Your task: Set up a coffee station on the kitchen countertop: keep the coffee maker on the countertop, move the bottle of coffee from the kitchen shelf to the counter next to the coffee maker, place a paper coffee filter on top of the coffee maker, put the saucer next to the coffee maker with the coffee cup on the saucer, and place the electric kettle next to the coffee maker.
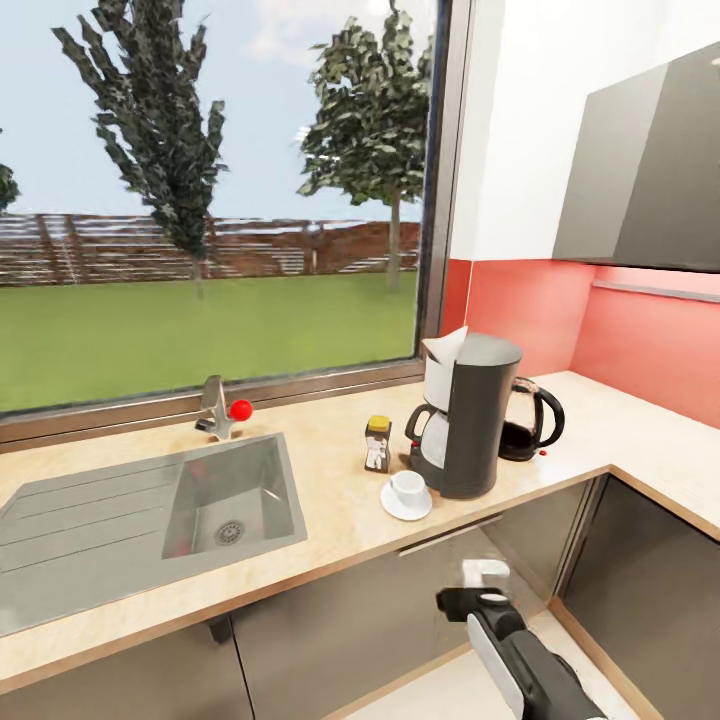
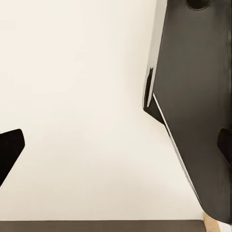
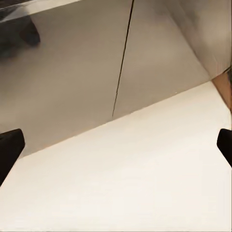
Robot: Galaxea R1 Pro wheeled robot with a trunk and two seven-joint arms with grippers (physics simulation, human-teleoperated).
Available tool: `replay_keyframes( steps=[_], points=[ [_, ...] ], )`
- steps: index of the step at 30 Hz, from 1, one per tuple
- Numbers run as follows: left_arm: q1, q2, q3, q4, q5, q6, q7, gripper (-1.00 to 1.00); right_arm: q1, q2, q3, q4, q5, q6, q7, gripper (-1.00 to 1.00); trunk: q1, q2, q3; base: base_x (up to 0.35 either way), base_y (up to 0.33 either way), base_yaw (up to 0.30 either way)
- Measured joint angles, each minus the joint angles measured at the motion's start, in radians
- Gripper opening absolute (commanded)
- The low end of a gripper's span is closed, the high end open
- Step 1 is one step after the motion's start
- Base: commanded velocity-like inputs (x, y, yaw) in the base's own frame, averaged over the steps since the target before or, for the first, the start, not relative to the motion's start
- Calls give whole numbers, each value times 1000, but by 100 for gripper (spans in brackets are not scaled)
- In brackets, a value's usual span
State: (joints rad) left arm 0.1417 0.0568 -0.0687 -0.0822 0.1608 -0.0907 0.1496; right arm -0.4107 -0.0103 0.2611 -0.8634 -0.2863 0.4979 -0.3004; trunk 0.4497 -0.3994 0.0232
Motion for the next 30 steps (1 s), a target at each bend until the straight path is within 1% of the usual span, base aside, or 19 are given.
replay_keyframes(
  steps=[1,3,5,7,9,10,11,13,14,16,17,21,26,28,29,30],
  points=[
    [0,-2,0,-13,-2,0,-3,100,1,11,2,103,-1,-68,-1,100,0,0,0,0,0,0],
    [0,-8,-1,-27,-3,0,-4,100,0,32,1,216,4,-147,-2,100,0,0,0,0,0,0],
    [0,-12,-2,-37,-3,0,-5,100,0,43,-1,332,6,-236,-2,100,0,0,0,0,0,0],
    [0,-15,-2,-44,-3,-5,-6,100,0,50,-2,543,4,-414,0,100,0,0,0,0,0,0],
    [0,-18,-3,-45,-4,-34,-7,100,1,50,-2,653,9,-525,-2,100,0,0,0,0,0,0],
    [0,-20,-3,-45,-5,-68,-7,100,3,50,-3,727,8,-616,-3,100,0,0,0,0,0,0],
    [0,-20,-4,-45,-5,-87,-7,100,8,51,-2,767,9,-682,-1,100,0,0,0,0,0,0],
    [0,-20,-4,-45,-6,-108,-7,100,23,51,-2,809,9,-800,27,100,0,0,0,0,0,0],
    [0,-19,-4,-45,-6,-114,-7,100,36,50,-2,820,9,-844,57,100,0,0,0,0,0,0],
    [0,-19,-3,-44,-5,-124,-7,100,96,48,-3,834,10,-910,154,100,0,0,0,0,0,0],
    [0,-20,-3,-44,-5,-126,-7,100,119,46,-3,837,13,-919,171,100,0,0,0,0,0,0],
    [0,-22,-3,-43,-5,-127,-7,100,182,37,-3,839,30,-925,190,100,0,0,0,0,0,0],
    [0,-21,0,-40,-6,-127,-7,100,201,39,-3,839,36,-913,192,100,0,0,0,0,0,5],
    [0,-20,0,-38,-6,-128,-7,100,202,39,-3,840,37,-888,192,100,0,0,0,0,0,93],
    [0,-20,0,-37,-6,-128,-7,100,202,40,-3,840,37,-862,192,100,0,0,0,0,0,240],
    [0,-20,1,-36,-5,-127,-7,100,203,42,-2,839,38,-756,192,100,0,0,0,0,0,254]
  ],
)
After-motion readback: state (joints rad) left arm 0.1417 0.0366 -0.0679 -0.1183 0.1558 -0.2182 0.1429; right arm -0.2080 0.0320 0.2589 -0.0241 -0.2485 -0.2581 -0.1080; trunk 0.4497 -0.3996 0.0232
